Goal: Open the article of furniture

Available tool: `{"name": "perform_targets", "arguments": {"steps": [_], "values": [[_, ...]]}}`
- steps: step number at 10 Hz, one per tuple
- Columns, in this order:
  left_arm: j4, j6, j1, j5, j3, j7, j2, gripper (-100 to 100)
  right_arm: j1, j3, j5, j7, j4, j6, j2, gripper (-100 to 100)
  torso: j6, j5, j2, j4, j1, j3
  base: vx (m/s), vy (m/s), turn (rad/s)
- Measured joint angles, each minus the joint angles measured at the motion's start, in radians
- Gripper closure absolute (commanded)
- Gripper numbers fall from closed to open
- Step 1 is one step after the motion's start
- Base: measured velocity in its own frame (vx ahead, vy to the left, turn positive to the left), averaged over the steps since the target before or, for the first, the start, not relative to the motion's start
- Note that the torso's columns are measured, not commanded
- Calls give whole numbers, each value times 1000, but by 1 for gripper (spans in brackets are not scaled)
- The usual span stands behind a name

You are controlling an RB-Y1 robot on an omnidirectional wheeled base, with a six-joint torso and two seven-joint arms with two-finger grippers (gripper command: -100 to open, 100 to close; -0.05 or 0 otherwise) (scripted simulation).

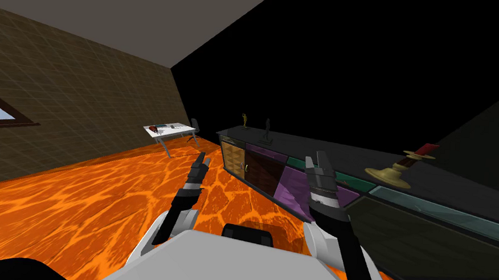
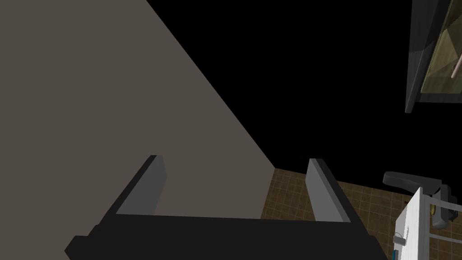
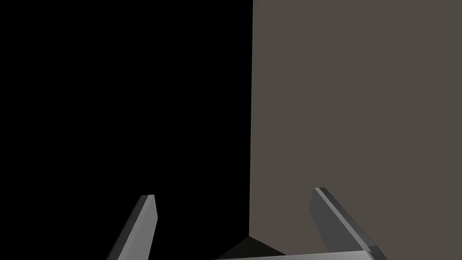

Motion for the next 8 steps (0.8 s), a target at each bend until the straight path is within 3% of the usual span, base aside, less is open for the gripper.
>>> {"name": "perform_targets", "arguments": {"steps": [2, 8], "values": [[0, 0, 0, 0, 0, 0, 0, 0, 0, 0, 0, 0, 0, 0, 0, 0, 0, 0, 104, 105, 0, -209, 0, 0, 0], [0, 0, 0, 0, 0, 0, 0, 0, 0, 0, 0, 0, 0, 0, 0, 0, 0, 0, 544, 544, 0, -1087, 0, 0, 0]]}}
